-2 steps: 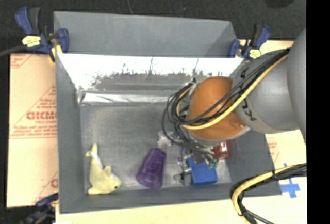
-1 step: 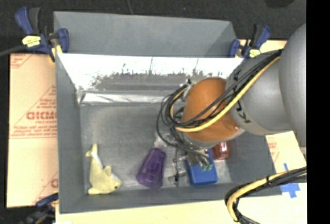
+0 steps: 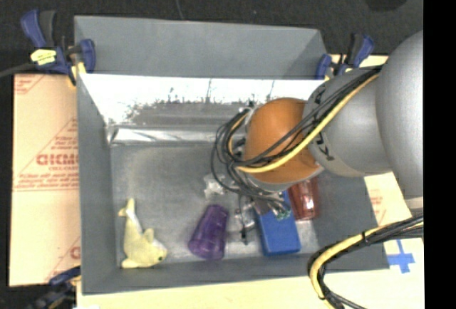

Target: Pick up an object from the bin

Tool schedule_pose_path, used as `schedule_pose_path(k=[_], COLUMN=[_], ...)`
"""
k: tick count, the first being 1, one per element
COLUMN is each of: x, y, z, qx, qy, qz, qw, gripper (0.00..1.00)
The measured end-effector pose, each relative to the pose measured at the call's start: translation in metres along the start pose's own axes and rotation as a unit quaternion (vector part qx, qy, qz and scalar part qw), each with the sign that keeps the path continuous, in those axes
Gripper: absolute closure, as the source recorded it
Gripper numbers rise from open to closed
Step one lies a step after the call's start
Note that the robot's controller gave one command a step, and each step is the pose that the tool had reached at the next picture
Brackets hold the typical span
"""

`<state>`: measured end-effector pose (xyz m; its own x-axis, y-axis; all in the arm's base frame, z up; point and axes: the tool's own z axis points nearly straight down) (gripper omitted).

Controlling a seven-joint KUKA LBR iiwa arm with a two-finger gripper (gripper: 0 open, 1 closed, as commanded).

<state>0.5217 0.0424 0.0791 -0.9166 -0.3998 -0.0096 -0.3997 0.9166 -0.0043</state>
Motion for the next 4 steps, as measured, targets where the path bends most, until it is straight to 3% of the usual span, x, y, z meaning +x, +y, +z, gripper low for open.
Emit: schedule_pose_path(k=[1, 2, 3, 4], x=[0.015, 0.008, 0.008, 0.01], y=[0.038, 0.009, 0.009, 0.001], z=[0.007, 0.009, 0.009, -0.014], qx=[-0.001, 0.001, 0.001, 0.002], qy=[0.0, -0.0019, -0.002, -0.0027], qz=[0.033, 0.037, 0.036, 0.045], qw=[0.9994, 0.9993, 0.9993, 0.999], gripper=[0.0, 1.0, 1.0, 1.0])
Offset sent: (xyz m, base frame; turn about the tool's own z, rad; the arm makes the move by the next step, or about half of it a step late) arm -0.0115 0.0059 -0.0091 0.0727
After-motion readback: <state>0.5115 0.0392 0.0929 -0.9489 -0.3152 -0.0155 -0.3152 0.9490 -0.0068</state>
